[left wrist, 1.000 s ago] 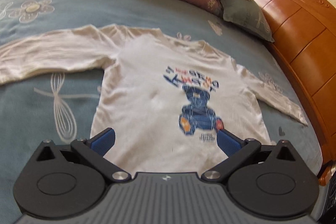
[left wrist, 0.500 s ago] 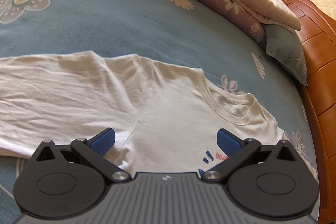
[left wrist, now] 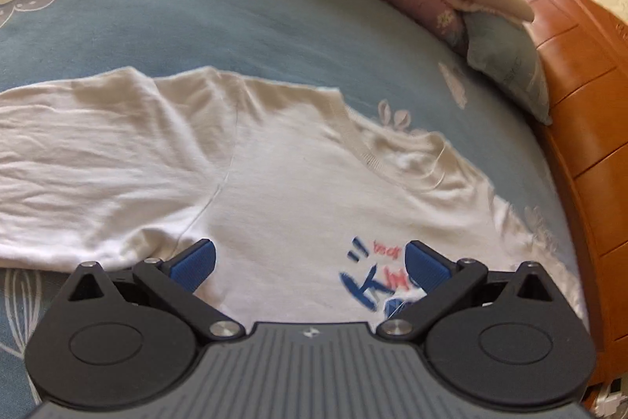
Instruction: Fold clothes
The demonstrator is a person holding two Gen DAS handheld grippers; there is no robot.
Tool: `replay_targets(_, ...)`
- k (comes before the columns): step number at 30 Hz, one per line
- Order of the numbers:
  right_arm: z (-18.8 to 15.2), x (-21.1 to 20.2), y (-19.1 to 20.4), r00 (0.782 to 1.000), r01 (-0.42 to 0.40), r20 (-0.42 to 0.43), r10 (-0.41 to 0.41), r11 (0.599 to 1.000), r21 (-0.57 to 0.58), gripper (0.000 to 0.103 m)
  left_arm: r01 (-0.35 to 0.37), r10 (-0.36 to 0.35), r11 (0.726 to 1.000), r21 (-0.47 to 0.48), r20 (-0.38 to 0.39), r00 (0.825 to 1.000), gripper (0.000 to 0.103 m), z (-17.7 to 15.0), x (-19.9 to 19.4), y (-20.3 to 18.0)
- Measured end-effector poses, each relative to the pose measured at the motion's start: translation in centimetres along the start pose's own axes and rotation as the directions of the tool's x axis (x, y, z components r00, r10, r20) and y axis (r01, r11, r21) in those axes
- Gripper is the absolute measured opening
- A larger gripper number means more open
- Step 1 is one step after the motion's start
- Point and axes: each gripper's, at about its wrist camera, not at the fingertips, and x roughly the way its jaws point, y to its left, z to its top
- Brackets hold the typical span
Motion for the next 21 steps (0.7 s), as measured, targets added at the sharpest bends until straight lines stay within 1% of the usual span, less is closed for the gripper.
replay_targets(1,0.0,0.0,0.0,1.0,-0.001,-0.002,0.001,1.0,-0.002,0.103,-0.035,0.035,0.999,0.009,-0.019,0.999,0.102,-0.4,0.4,0.0)
replay_targets(2,0.0,0.0,0.0,1.0,-0.001,-0.004,0.001,1.0,-0.005,0.103,-0.027,0.027,0.999,0.023,-0.008,1.0,0.102,-0.8,0.3,0.2)
replay_targets(3,0.0,0.0,0.0,1.0,-0.001,-0.007,0.001,1.0,-0.008,0.103,-0.036,0.036,0.999,0.027,-0.011,0.999,0.102,-1.2,-0.3,0.3)
replay_targets(4,0.0,0.0,0.0,1.0,-0.002,-0.009,0.002,1.0,-0.01,0.103,-0.064,0.065,0.998,0.019,-0.038,0.997,0.102,-1.3,-0.6,0.5)
replay_targets(6,0.0,-0.1,0.0,1.0,-0.001,-0.012,0.001,1.0,-0.014,0.103,-0.075,0.075,0.997,0.005,-0.086,0.993,0.102,-1.2,-1.3,0.9)
replay_targets(8,0.0,-0.1,0.0,1.0,0.001,-0.015,-0.001,1.0,-0.018,0.103,-0.061,0.061,0.998,-0.005,-0.058,0.996,0.102,-0.4,-2.7,1.1)
replay_targets(10,0.0,-0.1,0.1,1.0,0.001,-0.016,-0.001,1.0,-0.023,0.103,-0.036,0.036,0.999,-0.009,0.021,0.999,0.102,1.6,-3.9,1.1)
replay_targets(12,-0.1,-0.1,0.1,1.0,0.0,-0.015,-0.001,1.0,-0.025,0.103,-0.001,0.004,0.999,-0.036,0.088,0.996,0.102,3.9,-4.2,1.0)
replay_targets(13,-0.1,-0.1,0.1,1.0,0.0,-0.015,0.0,1.0,-0.025,0.103,0.018,-0.012,0.998,-0.052,0.109,0.994,0.102,5.1,-3.8,1.1)
replay_targets(15,-0.1,-0.1,0.0,1.0,-0.001,-0.013,0.0,1.0,-0.025,0.103,0.028,-0.018,0.997,-0.077,0.125,0.992,0.102,6.9,-2.3,1.7)
replay_targets(16,-0.1,-0.1,0.0,1.0,-0.002,-0.012,0.001,1.0,-0.026,0.103,0.021,-0.009,0.995,-0.093,0.128,0.992,0.102,7.6,-1.2,2.0)
replay_targets(19,-0.2,-0.2,0.0,1.0,-0.006,-0.008,0.005,1.0,-0.027,0.103,-0.01,0.024,0.99,-0.142,0.103,0.994,0.102,8.9,2.3,3.6)
replay_targets(21,-0.2,-0.2,-0.1,1.0,-0.008,-0.006,0.008,1.0,-0.028,0.103,-0.049,0.069,0.986,-0.157,0.121,0.99,0.102,9.4,3.4,4.8)
